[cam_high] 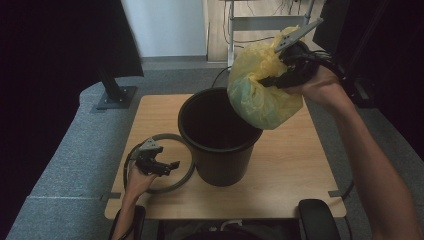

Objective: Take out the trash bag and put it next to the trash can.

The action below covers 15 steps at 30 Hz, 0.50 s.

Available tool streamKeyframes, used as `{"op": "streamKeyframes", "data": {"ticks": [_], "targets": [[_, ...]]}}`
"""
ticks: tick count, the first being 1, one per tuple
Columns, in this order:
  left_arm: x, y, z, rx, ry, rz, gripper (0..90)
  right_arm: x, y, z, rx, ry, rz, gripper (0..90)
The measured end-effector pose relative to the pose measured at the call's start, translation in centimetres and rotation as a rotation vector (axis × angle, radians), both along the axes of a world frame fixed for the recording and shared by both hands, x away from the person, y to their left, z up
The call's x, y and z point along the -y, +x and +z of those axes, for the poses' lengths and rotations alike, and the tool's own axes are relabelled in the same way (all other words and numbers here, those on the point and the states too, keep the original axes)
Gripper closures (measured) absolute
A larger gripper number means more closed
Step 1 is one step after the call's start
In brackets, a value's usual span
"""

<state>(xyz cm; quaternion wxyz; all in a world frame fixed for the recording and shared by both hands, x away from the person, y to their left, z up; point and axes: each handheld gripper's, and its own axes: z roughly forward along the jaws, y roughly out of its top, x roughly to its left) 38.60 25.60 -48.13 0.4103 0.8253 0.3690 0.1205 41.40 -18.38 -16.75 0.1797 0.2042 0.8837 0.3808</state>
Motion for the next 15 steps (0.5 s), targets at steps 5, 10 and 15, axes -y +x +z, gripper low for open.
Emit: {"op": "streamKeyframes", "data": {"ticks": [5,10,15], "targets": [[-0.2,-0.2,-0.9,-0.005,0.004,0.019,0.0,1.4,-0.3,0.5,0.011,0.009,-0.038,73.9],[-0.2,-0.4,-1.6,-0.011,0.006,0.027,0.0,2.8,-0.6,0.7,0.017,0.023,-0.069,73.9],[-0.1,-0.5,-2.0,-0.019,0.015,0.032,0.0,4.3,-0.8,0.6,0.029,-0.012,-0.122,73.9]]}}
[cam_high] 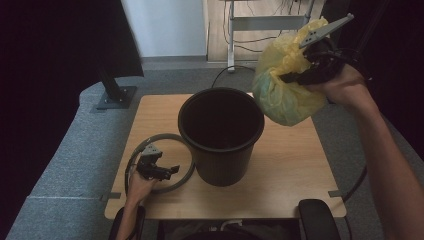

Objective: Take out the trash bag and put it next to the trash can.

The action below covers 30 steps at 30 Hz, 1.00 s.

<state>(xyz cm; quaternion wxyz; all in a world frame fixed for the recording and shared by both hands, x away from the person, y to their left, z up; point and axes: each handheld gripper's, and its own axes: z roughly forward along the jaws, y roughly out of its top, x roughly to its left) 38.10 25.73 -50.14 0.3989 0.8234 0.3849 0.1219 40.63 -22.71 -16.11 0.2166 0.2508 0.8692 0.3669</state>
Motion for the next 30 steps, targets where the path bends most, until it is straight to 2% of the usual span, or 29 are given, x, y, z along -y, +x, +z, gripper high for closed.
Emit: {"op": "streamKeyframes", "data": {"ticks": [4,13,21,27,30], "targets": [[0.1,0.0,-0.1,0.000,0.006,0.001,0.0,1.2,0.1,-0.6,-0.007,-0.005,-0.036,73.9],[0.1,-0.1,-0.5,-0.005,0.019,0.012,0.0,2.9,0.9,-3.6,-0.036,-0.020,-0.100,73.9],[0.1,-0.2,-0.8,-0.004,0.033,0.022,0.0,3.3,2.1,-7.3,-0.067,-0.014,-0.130,73.6],[-0.1,-0.3,-1.2,-0.015,0.061,0.032,0.0,3.4,3.1,-10.5,-0.093,-0.008,-0.142,73.5],[-0.2,-0.3,-1.3,-0.016,0.061,0.034,0.0,3.3,3.5,-12.4,-0.108,-0.007,-0.146,73.4]]}}
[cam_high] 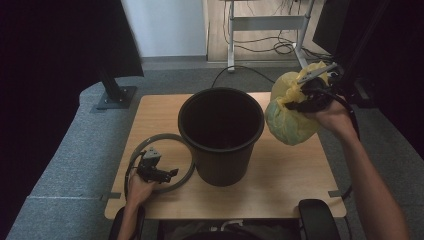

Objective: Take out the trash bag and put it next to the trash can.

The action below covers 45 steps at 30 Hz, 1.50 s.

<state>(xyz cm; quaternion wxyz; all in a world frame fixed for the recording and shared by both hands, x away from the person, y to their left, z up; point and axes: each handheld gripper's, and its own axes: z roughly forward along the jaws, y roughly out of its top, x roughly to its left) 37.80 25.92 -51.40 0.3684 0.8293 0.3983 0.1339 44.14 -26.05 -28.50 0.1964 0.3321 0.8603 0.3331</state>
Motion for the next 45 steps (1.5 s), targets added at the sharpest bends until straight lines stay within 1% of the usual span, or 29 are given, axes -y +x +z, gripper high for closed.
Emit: {"op": "streamKeyframes", "data": {"ticks": [4,6,10,15,20,24,28,29,30,31,33,34,35,36,37,38,39,40,41,42,43,45], "targets": [[-0.1,-0.1,0.0,-0.001,-0.008,0.003,0.0,-0.1,0.4,-2.2,-0.012,-0.009,-0.008,73.2],[-0.1,-0.1,-0.1,-0.002,-0.010,0.002,0.0,-0.2,0.6,-3.5,-0.021,-0.007,-0.007,73.1],[-0.2,-0.1,-0.1,-0.005,-0.012,0.001,0.0,-0.3,0.9,-5.6,-0.036,-0.007,-0.015,72.9],[-0.2,-0.1,-0.2,-0.008,-0.012,-0.001,0.0,-0.6,1.4,-8.5,-0.046,-0.034,-0.029,72.5],[-0.2,-0.1,-0.3,-0.009,-0.013,-0.002,0.0,-0.7,1.7,-11.9,-0.079,-0.045,-0.049,72.1],[-0.2,-0.1,-0.3,-0.011,-0.010,-0.003,0.0,-0.7,1.8,-14.7,-0.109,-0.029,-0.060,71.6],[-0.3,-0.1,-0.4,-0.014,0.001,0.002,0.0,-0.8,1.8,-16.8,-0.125,-0.034,-0.076,70.9],[-0.3,-0.1,-0.4,-0.014,0.001,0.002,0.0,-0.8,1.8,-16.8,-0.125,-0.034,-0.076,70.9],[-0.3,-0.1,-0.4,-0.013,0.005,0.005,0.0,-0.8,1.8,-17.4,-0.136,-0.030,-0.082,70.6],[-0.4,-0.1,-0.5,-0.012,0.011,0.006,0.0,-0.8,1.8,-18.4,-0.147,-0.037,-0.091,69.9],[-0.5,-0.1,-0.6,-0.014,0.023,0.014,0.0,-0.8,1.8,-19.1,-0.159,-0.037,-0.098,69.4],[-0.5,0.0,-0.6,-0.014,0.028,0.017,0.0,-0.8,1.9,-19.7,-0.166,-0.043,-0.107,69.4],[-0.5,0.0,-0.6,-0.014,0.028,0.017,0.0,-0.8,1.9,-19.7,-0.166,-0.043,-0.107,69.4],[-0.6,0.0,-0.7,-0.015,0.032,0.019,0.0,-0.8,2.0,-20.2,-0.172,-0.051,-0.117,69.4],[-0.6,0.0,-0.7,-0.015,0.040,0.022,0.0,-0.9,2.3,-21.3,-0.185,-0.064,-0.128,69.2],[-0.6,0.0,-0.7,-0.015,0.041,0.023,0.0,-1.0,2.5,-21.9,-0.195,-0.063,-0.139,69.2],[-0.6,0.0,-0.7,-0.015,0.041,0.023,0.0,-1.0,2.5,-21.9,-0.195,-0.063,-0.139,69.2],[-0.6,0.0,-0.7,-0.015,0.041,0.024,0.0,-1.1,2.6,-22.2,-0.196,-0.067,-0.142,69.2],[-0.6,0.0,-0.7,-0.015,0.041,0.024,0.0,-1.3,3.1,-23.0,-0.191,-0.061,-0.157,69.2],[-0.6,0.0,-0.7,-0.015,0.042,0.024,0.0,-1.4,3.3,-23.2,-0.190,-0.051,-0.168,69.2],[-0.6,0.0,-0.7,-0.015,0.042,0.024,0.0,-1.4,3.3,-23.2,-0.190,-0.051,-0.168,69.2],[-0.6,0.0,-0.8,-0.017,0.046,0.022,0.0,-1.6,3.9,-23.5,-0.190,-0.037,-0.182,69.2]]}}
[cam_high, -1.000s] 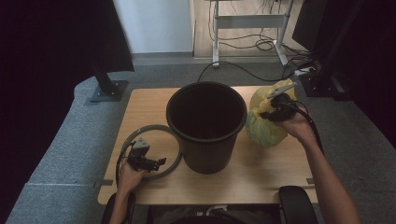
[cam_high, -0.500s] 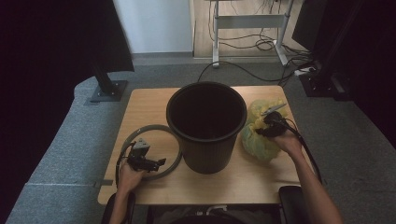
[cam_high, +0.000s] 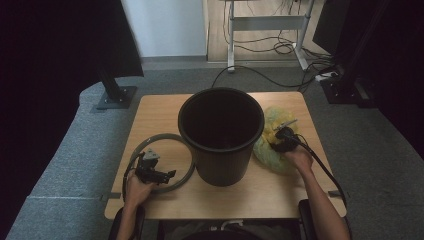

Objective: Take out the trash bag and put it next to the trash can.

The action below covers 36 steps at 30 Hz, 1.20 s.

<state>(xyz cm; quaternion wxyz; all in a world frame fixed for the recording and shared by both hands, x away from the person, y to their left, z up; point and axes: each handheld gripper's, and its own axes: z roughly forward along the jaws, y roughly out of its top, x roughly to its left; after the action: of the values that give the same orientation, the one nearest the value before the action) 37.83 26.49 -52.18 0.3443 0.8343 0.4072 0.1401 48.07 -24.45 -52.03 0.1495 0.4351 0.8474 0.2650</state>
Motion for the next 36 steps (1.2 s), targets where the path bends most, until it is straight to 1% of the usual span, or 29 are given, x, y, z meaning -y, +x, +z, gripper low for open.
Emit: {"op": "streamKeyframes", "data": {"ticks": [1,4,5,7,11,12,13,16,19,22,24,27,31,32,33,34,35,36], "targets": [[0.0,0.0,0.0,-0.003,0.001,-0.001,0.0,-0.2,0.7,-0.3,0.006,0.005,-0.016,69.3],[0.1,0.1,-0.1,-0.007,0.004,-0.005,0.0,-0.4,1.6,-0.6,0.017,0.015,-0.046,69.3],[0.1,0.1,-0.1,-0.007,0.004,-0.005,0.0,-0.4,1.6,-0.6,0.017,0.015,-0.046,69.3],[0.2,0.1,-0.2,-0.006,0.009,-0.006,0.0,-0.5,2.4,-0.9,0.020,0.025,-0.076,69.3],[0.2,0.1,-0.2,-0.006,0.013,-0.007,0.0,-1.0,3.8,-1.0,0.035,0.008,-0.121,69.3],[0.3,0.1,-0.2,-0.001,0.012,-0.005,0.0,-1.0,4.2,-1.1,0.043,0.012,-0.131,69.3],[0.2,0.1,-0.1,0.004,0.016,-0.005,0.0,-1.2,4.9,-1.2,0.058,0.013,-0.154,69.4],[0.1,0.0,-0.1,0.006,0.020,0.004,0.0,-1.1,5.4,-1.4,0.067,0.044,-0.189,69.3],[0.0,0.1,-0.3,0.002,0.045,0.012,0.0,-1.3,5.4,-1.4,0.069,0.030,-0.186,68.7],[0.0,0.0,-0.3,0.011,0.062,0.020,0.0,-1.3,5.3,-1.3,0.067,0.025,-0.174,64.8],[0.0,0.0,-0.2,0.015,0.064,0.021,0.0,-1.2,5.3,-1.1,0.052,0.034,-0.167,59.6],[0.0,0.0,-0.3,0.014,0.064,0.023,0.0,-1.0,5.1,-0.7,0.053,0.034,-0.164,48.3],[0.1,0.0,-0.3,0.010,0.066,0.020,0.0,-0.7,5.0,0.1,0.075,0.052,-0.163,26.5],[0.1,0.0,-0.3,0.010,0.065,0.019,0.0,-0.6,5.0,0.3,0.082,0.057,-0.168,22.5],[0.1,0.0,-0.3,0.011,0.065,0.020,0.0,-0.6,4.9,0.5,0.089,0.054,-0.171,16.0],[0.2,0.0,-0.3,0.011,0.065,0.018,0.0,-0.6,4.8,0.7,0.097,0.048,-0.167,12.2],[0.2,0.0,-0.3,0.010,0.065,0.018,0.0,-0.6,4.7,0.9,0.099,0.045,-0.160,10.6],[0.2,0.0,-0.4,0.010,0.065,0.018,0.0,-0.6,4.6,1.2,0.103,0.042,-0.149,5.5]]}}
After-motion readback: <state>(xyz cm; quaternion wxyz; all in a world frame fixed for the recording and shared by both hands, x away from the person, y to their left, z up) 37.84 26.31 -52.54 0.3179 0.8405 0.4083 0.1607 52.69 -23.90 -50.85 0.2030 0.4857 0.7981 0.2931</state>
